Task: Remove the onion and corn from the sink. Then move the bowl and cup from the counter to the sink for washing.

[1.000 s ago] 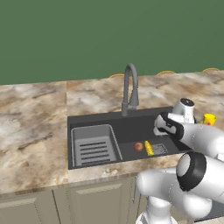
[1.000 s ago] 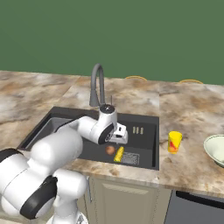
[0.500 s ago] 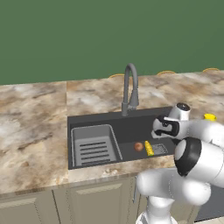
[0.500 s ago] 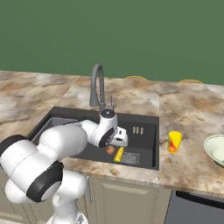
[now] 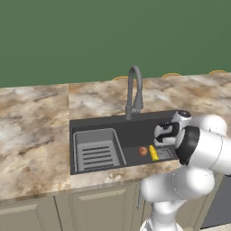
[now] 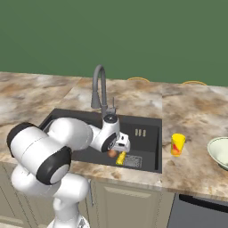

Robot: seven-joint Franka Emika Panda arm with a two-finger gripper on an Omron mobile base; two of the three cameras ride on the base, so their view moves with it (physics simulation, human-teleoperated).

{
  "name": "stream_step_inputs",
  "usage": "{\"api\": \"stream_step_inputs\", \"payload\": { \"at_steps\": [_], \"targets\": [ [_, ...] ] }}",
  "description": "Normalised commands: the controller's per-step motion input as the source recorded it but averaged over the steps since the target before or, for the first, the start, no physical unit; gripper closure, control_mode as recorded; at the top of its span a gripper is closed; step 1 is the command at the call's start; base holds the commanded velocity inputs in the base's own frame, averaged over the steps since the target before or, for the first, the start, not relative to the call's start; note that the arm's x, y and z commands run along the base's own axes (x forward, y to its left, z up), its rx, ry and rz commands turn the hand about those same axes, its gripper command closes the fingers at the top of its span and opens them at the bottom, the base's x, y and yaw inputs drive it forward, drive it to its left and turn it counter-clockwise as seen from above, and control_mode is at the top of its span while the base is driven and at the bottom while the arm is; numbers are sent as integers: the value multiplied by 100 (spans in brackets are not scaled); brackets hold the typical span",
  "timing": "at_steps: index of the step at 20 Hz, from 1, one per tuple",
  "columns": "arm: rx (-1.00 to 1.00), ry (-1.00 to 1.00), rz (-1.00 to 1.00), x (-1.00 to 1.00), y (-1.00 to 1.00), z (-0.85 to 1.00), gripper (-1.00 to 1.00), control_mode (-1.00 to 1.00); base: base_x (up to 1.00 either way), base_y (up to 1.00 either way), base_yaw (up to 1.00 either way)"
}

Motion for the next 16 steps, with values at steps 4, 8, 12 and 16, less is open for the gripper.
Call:
{"api": "stream_step_inputs", "payload": {
  "at_steps": [4,8,12,16],
  "targets": [
    [0,6,0,12,0,-27,-100,-100,0,0,0],
    [0,10,0,9,-3,-26,-100,-100,0,0,0],
    [0,6,0,7,-4,-26,-100,-100,0,0,0],
    [0,3,0,8,-4,-25,-100,-100,0,0,0]
  ]
}}
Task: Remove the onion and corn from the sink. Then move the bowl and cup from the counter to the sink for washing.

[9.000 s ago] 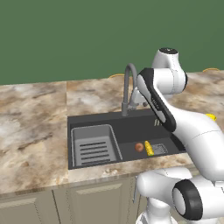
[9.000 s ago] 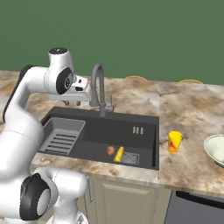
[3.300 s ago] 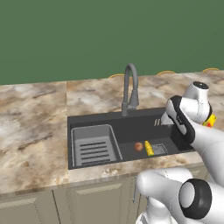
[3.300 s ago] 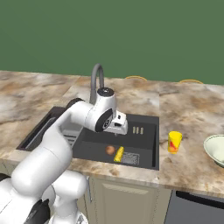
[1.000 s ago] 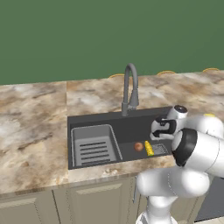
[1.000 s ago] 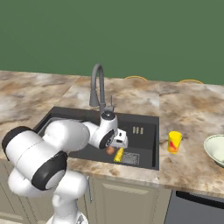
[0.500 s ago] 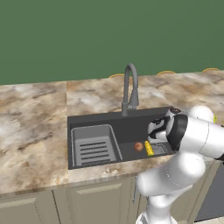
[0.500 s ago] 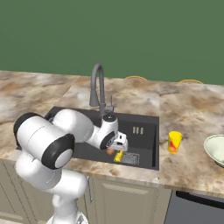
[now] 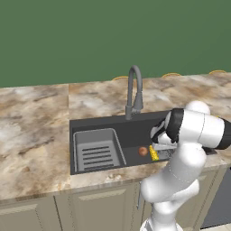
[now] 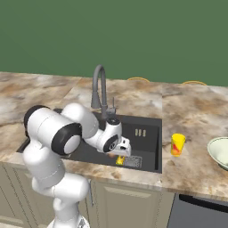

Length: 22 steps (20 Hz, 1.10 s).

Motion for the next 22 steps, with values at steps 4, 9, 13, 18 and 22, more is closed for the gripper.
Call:
{"api": "stream_step_inputs", "payload": {
  "at_steps": [4,9,13,18,22],
  "targets": [
    [0,3,1,9,-1,-26,-100,-100,0,0,0],
    [4,5,3,5,-2,-26,-100,-100,0,0,0],
    [3,0,4,6,0,-25,-100,-100,0,0,0],
    [3,0,3,12,0,-22,-100,-100,0,0,0],
    [0,0,0,21,0,-20,-100,-100,0,0,0]
  ]
}}
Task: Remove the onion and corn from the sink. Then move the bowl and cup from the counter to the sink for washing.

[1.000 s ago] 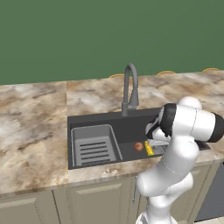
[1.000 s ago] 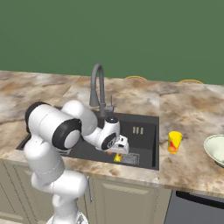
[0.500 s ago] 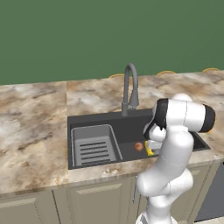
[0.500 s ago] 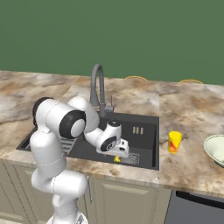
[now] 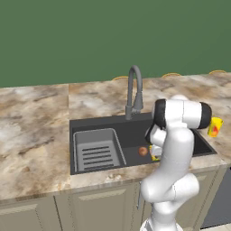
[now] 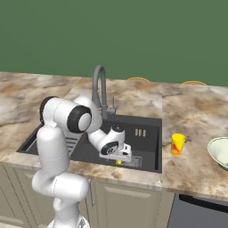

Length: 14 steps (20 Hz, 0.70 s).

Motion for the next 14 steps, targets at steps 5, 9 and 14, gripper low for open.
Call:
{"api": "stream_step_inputs", "payload": {
  "at_steps": [5,9,14],
  "targets": [
    [0,0,0,23,0,-17,-100,-100,0,0,0],
    [0,0,0,26,0,-20,-100,-100,0,0,0],
    [0,0,0,25,0,-21,-100,-100,0,0,0]
  ]
}}
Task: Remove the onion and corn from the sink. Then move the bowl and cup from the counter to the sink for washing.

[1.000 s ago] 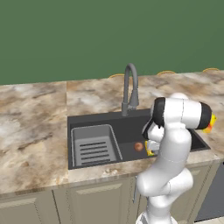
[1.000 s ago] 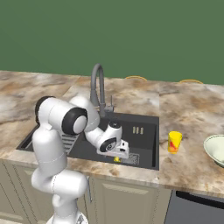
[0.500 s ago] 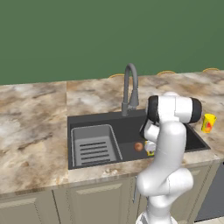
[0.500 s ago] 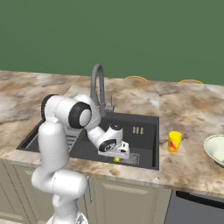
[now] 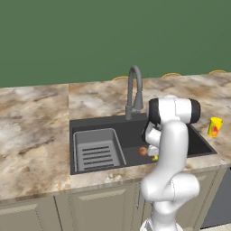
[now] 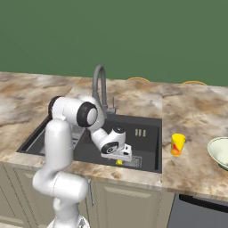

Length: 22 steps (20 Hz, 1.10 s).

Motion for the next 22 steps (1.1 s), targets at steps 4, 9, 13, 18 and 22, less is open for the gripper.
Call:
{"api": "stream_step_inputs", "payload": {
  "at_steps": [4,9,13,18,22],
  "targets": [
    [0,0,0,22,0,-24,-100,-100,0,0,0],
    [0,0,0,23,0,-24,-100,-100,0,0,0],
    [0,0,0,18,-1,-24,-100,-100,0,0,0],
    [0,0,0,18,-3,-23,-100,-100,0,0,0],
    [-3,0,0,15,-7,-21,-100,-100,0,0,0]
  ]
}}
